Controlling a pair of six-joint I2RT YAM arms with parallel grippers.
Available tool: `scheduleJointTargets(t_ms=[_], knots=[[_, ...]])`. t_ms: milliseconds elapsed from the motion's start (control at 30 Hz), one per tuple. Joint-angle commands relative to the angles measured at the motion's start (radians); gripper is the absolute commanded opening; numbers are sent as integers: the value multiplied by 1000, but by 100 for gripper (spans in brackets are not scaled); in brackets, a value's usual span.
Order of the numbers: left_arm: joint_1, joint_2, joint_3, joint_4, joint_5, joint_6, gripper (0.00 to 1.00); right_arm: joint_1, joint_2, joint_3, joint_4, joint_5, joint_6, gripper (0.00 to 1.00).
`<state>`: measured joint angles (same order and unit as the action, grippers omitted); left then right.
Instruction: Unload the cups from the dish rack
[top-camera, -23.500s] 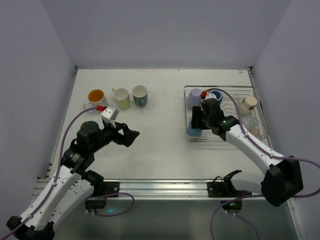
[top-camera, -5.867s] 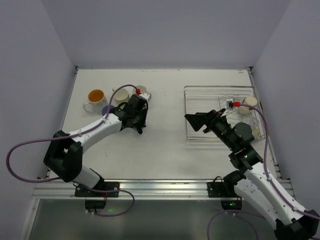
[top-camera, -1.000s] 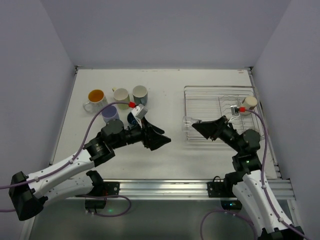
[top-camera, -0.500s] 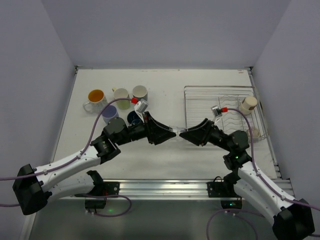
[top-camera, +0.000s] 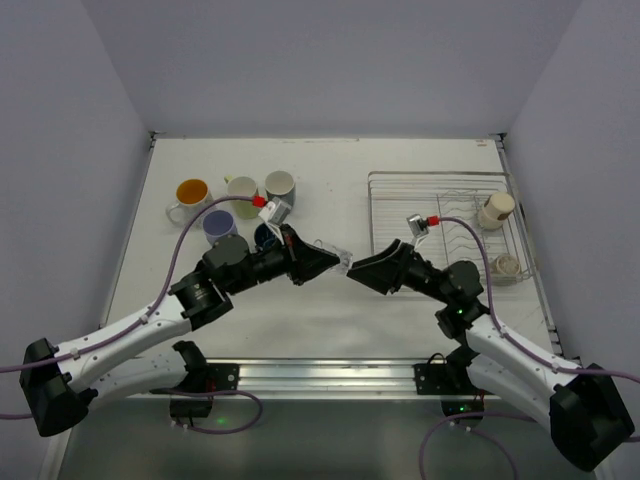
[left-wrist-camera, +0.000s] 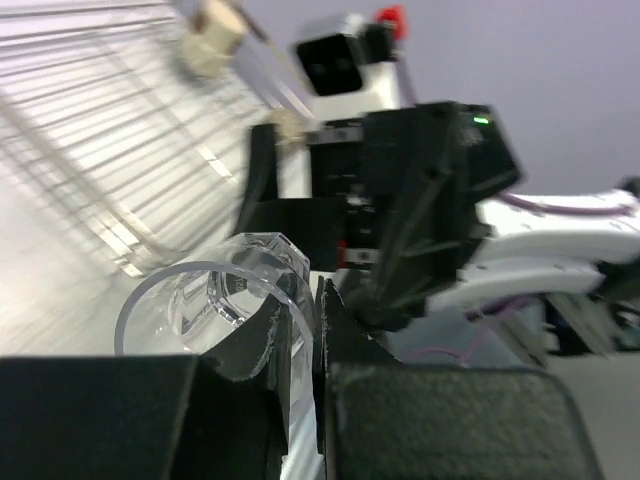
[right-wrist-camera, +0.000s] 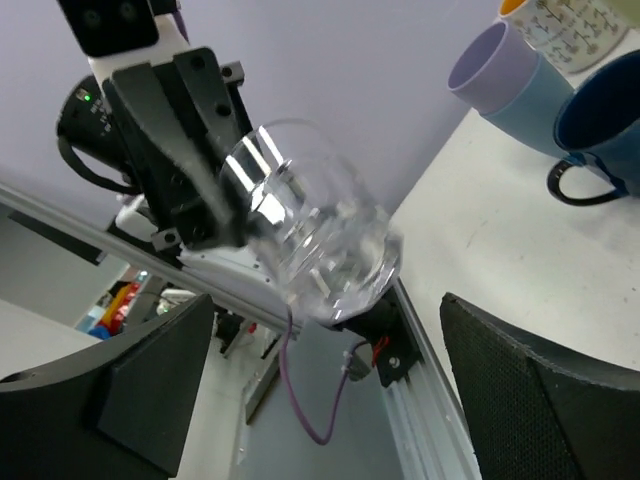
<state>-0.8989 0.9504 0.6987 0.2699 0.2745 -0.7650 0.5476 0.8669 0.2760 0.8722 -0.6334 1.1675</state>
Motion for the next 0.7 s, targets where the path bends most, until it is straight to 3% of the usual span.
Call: scheduleJointTargets(t_ms=[0, 33, 167, 267, 400, 500, 667], knots=[[3, -54, 65, -301, -262, 134, 0, 9, -63, -1, -63, 80, -63, 99], [5, -62, 91, -457, -321, 148, 0, 9, -81, 0, -106, 99, -84, 99], [8, -87, 124, -791, -639, 181, 0, 9, -184, 3, -358, 161, -230, 99], [34, -94, 108, -952, -716, 161, 0, 9, -262, 9, -506, 230, -314, 99], [80, -67, 50, -959, -674, 153, 0, 9, -328, 51, -660, 300, -391, 99], [202, 2, 30, -924, -563, 207, 0, 11, -354, 51, -700, 320, -407, 99], [334, 92, -4, -841, -541, 253, 0, 9, -417, 28, -746, 350, -425, 99]])
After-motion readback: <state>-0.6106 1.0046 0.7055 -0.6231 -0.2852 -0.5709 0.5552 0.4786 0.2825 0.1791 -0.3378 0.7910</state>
